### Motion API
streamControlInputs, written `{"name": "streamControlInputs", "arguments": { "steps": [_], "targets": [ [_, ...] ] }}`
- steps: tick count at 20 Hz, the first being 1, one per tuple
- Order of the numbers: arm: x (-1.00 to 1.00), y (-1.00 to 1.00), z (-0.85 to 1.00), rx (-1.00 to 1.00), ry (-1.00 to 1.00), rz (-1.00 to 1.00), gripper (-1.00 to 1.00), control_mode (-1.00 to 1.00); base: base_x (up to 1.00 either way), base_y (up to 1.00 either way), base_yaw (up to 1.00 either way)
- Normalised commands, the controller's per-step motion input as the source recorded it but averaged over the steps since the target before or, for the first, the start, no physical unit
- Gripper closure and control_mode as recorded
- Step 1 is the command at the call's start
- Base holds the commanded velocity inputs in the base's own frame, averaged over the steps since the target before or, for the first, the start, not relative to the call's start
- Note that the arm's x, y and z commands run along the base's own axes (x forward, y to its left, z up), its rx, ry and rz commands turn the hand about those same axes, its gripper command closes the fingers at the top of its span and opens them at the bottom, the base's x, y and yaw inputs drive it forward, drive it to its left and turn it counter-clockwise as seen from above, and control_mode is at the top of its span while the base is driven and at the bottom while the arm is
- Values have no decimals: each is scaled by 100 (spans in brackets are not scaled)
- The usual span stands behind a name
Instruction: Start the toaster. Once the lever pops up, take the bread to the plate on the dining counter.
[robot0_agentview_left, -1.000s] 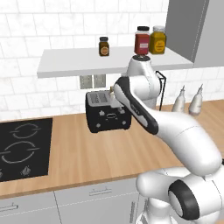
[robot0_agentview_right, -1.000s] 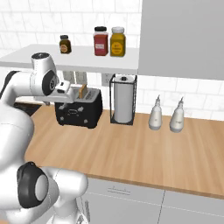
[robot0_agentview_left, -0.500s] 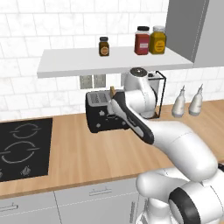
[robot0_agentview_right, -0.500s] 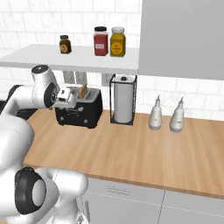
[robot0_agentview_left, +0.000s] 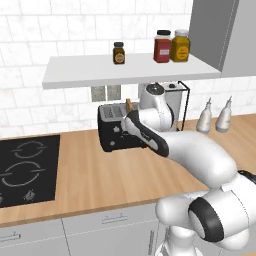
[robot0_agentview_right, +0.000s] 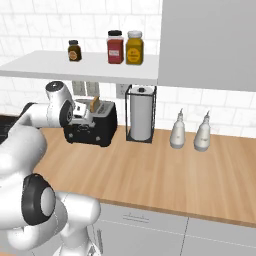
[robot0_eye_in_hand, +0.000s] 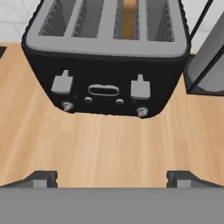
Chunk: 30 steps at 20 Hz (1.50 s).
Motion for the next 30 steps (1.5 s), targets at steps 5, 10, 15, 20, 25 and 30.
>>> {"name": "streamControlInputs", "arguments": {
  "steps": [5,10,15,20,25,30],
  "targets": [
    [46,0,-19,0,0,0,-100,-100,0,0,0],
    [41,0,-30,0,0,0,-100,-100,0,0,0],
    [41,0,-27,0,0,0,-100,-100,0,0,0],
    [42,1,-23,0,0,0,-100,-100,0,0,0],
    [37,8,-13,0,0,0,-100,-100,0,0,0],
    [31,7,-5,0,0,0,-100,-100,0,0,0]
  ]
}}
